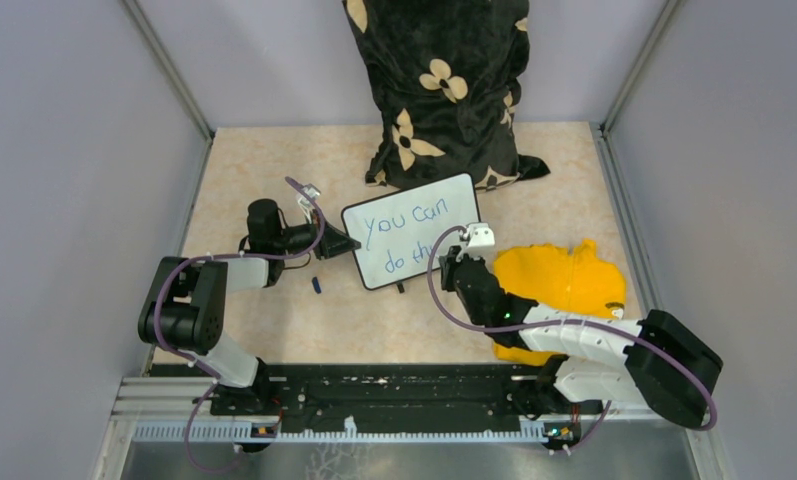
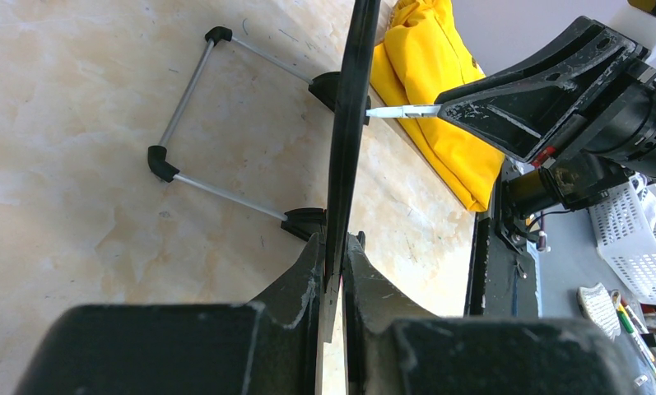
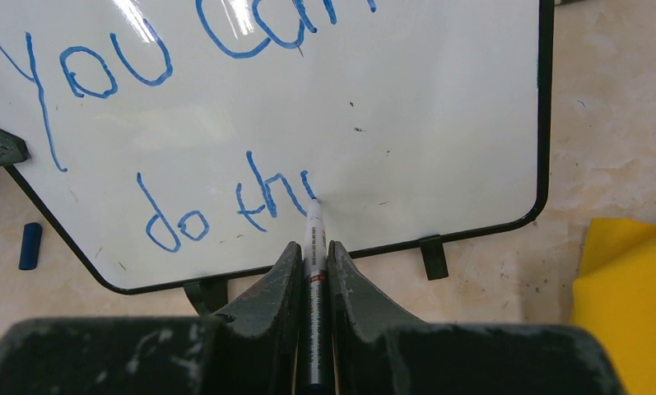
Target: Write a sentence on the whiteboard
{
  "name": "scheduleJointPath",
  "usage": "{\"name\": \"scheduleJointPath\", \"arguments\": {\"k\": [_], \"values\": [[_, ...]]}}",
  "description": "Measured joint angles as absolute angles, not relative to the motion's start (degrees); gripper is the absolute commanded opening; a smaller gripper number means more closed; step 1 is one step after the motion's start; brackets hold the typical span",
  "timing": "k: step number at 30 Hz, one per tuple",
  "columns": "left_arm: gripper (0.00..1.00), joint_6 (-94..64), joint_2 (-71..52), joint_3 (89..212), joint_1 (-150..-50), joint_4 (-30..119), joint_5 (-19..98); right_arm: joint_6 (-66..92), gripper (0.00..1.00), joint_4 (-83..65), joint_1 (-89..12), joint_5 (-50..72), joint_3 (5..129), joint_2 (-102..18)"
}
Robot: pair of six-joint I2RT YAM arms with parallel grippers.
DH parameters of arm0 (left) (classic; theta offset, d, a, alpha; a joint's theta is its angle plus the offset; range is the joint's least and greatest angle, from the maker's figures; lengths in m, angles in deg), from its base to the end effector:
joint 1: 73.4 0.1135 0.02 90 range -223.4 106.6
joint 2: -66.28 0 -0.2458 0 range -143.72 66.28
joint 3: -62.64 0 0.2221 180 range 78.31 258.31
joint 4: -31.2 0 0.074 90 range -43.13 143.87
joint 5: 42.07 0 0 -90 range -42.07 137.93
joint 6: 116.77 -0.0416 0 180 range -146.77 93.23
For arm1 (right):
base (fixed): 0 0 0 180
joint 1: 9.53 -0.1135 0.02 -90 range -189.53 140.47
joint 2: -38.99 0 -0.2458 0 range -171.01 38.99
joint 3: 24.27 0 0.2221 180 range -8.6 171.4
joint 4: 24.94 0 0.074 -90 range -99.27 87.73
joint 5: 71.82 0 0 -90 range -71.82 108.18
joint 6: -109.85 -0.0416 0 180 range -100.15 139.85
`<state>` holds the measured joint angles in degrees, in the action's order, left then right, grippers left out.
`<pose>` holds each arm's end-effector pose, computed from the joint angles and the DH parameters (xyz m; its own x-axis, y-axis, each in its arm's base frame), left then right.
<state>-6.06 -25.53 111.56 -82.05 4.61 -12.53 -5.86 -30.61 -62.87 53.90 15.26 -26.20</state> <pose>0.2726 -0.0781 0.1815 -0.5777 -0.0885 -0.8114 0.7434 0.3534 -0.5678 0.1498 0.1606 0.2036 -0.3243 0.1541 -0.9333 -0.2031 0.9523 0.2279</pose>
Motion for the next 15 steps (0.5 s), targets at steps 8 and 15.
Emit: {"name": "scheduleJointPath", "arguments": {"k": [8, 15], "values": [[0.14, -6.1, -25.5, 111.6, -82.0, 4.7, -12.5, -5.9, 0.00, -28.7, -62.9, 53.5, 15.3, -23.1], [0.14, -6.1, -25.5, 111.6, -82.0, 4.7, -12.5, -5.6, 0.00, -27.7, -62.9, 53.9, 15.9, -18.9]]}}
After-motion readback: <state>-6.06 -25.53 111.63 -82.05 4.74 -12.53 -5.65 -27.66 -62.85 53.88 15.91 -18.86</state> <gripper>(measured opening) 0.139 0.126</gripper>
